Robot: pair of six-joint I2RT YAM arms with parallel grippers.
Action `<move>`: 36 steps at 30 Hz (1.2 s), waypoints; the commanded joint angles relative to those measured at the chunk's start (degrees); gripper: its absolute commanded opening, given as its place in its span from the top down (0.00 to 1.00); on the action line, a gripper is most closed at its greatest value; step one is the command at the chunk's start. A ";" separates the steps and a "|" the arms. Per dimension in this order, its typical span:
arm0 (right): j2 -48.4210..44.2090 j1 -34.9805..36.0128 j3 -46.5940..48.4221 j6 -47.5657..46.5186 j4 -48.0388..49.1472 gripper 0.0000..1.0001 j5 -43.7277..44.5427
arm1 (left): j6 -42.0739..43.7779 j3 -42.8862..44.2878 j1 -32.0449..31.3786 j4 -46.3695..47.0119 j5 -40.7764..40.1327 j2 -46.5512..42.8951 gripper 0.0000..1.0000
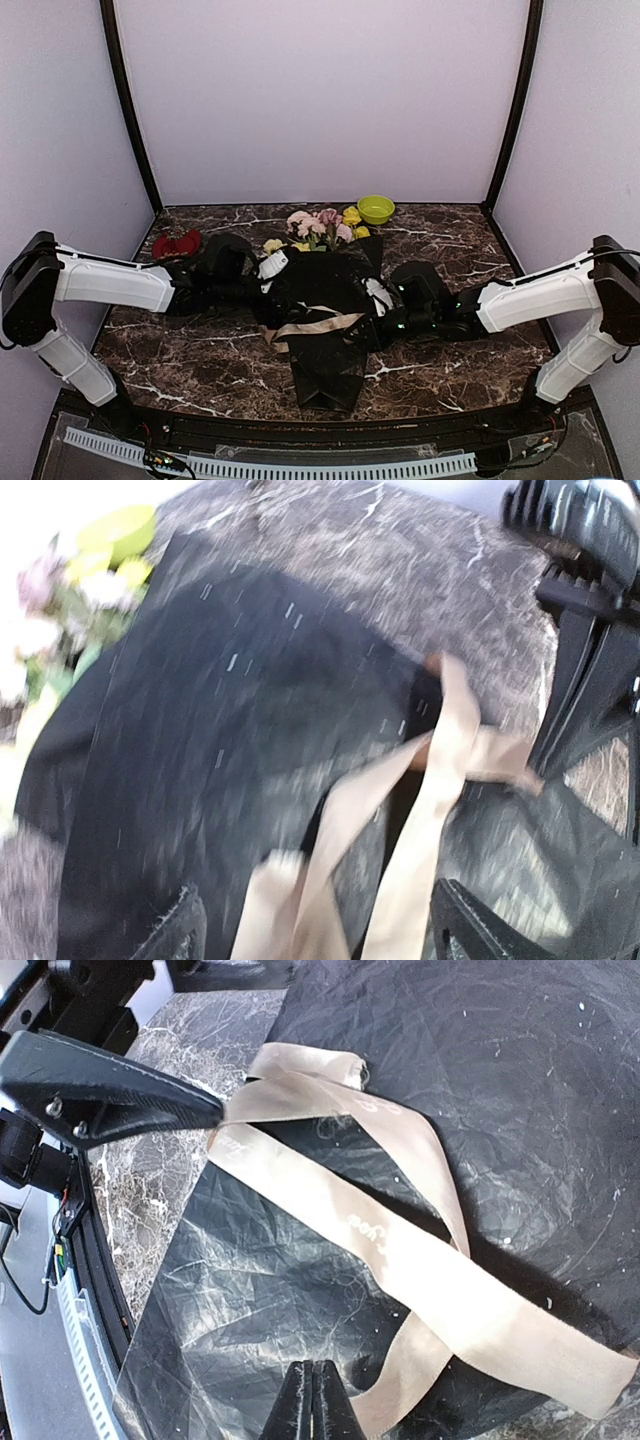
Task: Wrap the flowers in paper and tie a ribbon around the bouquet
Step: Cross the ribbon over the folded bouquet.
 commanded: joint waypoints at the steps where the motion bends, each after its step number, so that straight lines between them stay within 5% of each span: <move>1: -0.93 -0.31 -0.31 -0.07 0.37 1.00 -0.30 | -6.51 -4.75 3.31 -3.39 -2.98 -4.82 0.26; 8: -0.60 -0.31 0.14 -0.07 0.33 1.00 -0.30 | -9.48 -11.01 7.70 -4.69 -6.76 -6.48 0.67; 17: -0.41 -0.31 0.72 -0.81 -0.04 1.00 -1.93 | -9.39 -11.48 8.13 -4.25 -0.29 -2.59 0.55; 26: -0.82 -0.31 1.39 -1.12 -1.11 1.00 -1.62 | -9.97 -11.04 8.13 -2.64 0.18 2.83 0.55; 30: -2.11 -0.59 1.74 -1.43 -2.25 1.00 -1.05 | -10.13 -9.93 8.13 -1.93 2.79 3.96 0.65; 34: -5.22 -1.97 0.39 -1.17 -2.75 1.00 -0.42 | -10.96 -11.96 8.13 -0.37 0.83 0.24 0.99; 36: -7.43 -3.32 -0.68 -0.71 -2.80 1.00 -0.48 | -11.39 -12.74 8.06 -1.49 -3.47 -2.07 1.00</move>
